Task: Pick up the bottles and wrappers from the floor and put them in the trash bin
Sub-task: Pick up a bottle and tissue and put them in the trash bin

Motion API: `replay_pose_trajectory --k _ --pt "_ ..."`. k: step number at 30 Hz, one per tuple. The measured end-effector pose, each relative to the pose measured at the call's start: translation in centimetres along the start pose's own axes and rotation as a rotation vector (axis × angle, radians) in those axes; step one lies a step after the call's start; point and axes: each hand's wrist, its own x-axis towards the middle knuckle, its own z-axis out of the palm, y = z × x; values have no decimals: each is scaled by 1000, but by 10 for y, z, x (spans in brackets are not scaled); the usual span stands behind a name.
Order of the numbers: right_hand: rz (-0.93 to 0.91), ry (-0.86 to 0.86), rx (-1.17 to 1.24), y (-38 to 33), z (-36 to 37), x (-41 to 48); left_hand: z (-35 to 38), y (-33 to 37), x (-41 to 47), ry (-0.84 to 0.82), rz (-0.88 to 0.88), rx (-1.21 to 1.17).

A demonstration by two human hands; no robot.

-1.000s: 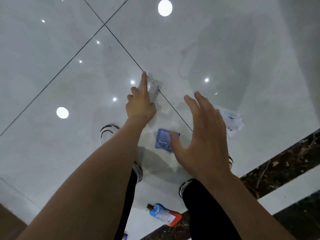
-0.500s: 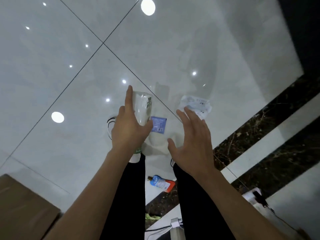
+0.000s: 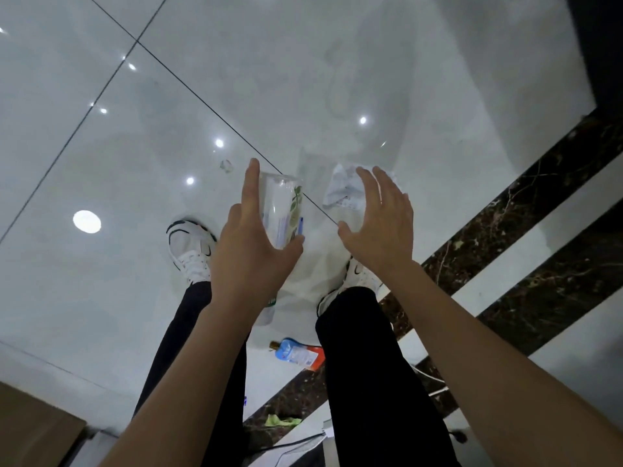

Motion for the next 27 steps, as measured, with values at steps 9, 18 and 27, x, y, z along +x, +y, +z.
replay_pose_trajectory --k 9,18,27 --pt "114 -242 -220 59 115 86 35 -46 65 -5 14 106" --pt "45 -268 -66 53 79 51 26 -31 51 -67 0 217" --pt "-84 -4 136 -44 -162 -66 -91 109 -44 -29 88 222"
